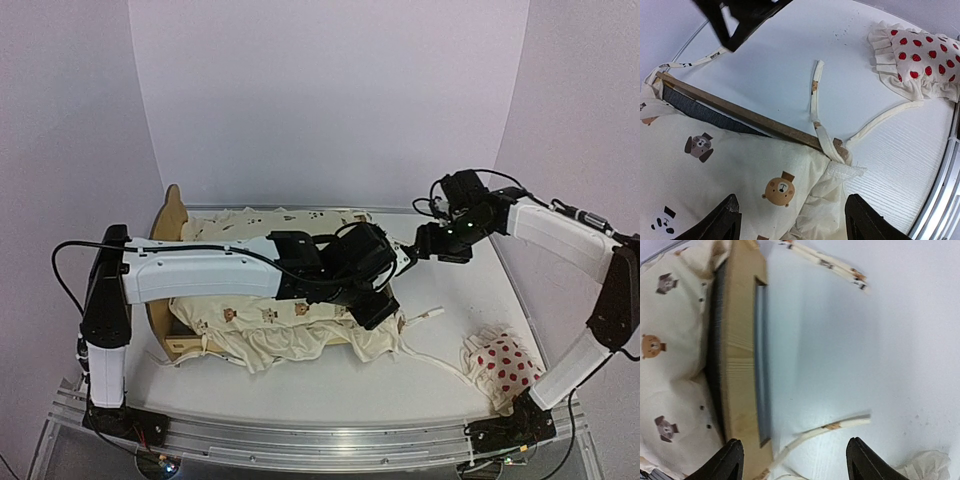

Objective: Set up the pet bed

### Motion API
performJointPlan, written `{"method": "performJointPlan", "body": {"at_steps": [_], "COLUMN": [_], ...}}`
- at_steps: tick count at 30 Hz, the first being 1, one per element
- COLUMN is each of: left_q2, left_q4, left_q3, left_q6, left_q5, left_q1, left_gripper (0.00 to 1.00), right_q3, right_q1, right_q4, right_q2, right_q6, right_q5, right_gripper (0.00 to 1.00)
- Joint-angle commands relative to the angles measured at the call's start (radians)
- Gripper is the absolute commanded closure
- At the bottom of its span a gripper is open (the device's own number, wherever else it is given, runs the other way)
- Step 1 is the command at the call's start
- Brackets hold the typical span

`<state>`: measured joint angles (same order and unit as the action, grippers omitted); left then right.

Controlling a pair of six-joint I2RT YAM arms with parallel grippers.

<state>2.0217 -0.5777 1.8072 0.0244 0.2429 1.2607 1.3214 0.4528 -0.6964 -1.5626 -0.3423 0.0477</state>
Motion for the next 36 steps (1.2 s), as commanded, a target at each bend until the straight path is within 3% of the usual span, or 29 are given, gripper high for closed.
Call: {"method": "performJointPlan", "body": {"at_steps": [1,11,13,18,19,36], "left_q2": [0.047,0.180,0.200,0.203,0.182,-0.166], "left_q4": [-0.009,-0.110,-0.124,-0.156,-0.142,0.042], "left_q3": [0.080,0.143,0.153,0.178,0.164,-0.035], "left_q6": [-0.023,-0.017,-0.015,-0.003,-0.004,-0.049], "left_q5": [0.011,0.173,0.231,0.306,0.313,0.366], "left_q1": [0.005,0.006,0.005,0.005,0.005,-0.014], "left_gripper": [0.35,0.44,0.53,0.95,0.99,1.00], "right_q3": [-0.119,-0.240,-0.254,-0.292,-0.299,-0.360], "right_q1": [-0.066,-0.075,-0.075,-0.074,-0.075,-0.074], "right_q4": [-0.028,-0.025,-0.019,0.027,0.039,0.292], "right_q2": [0.089,0.172,0.180,0.202,0.205,0.271], "right_q6": [-0.018,-0.019,-0.022,-0.025,-0.027,0.041], "right_q5": [-0.039,-0.080,-0.104,-0.200,-0.227,-0.663], "right_gripper": [0.28,0.28,0.28,0.28,0.29,0.31]}}
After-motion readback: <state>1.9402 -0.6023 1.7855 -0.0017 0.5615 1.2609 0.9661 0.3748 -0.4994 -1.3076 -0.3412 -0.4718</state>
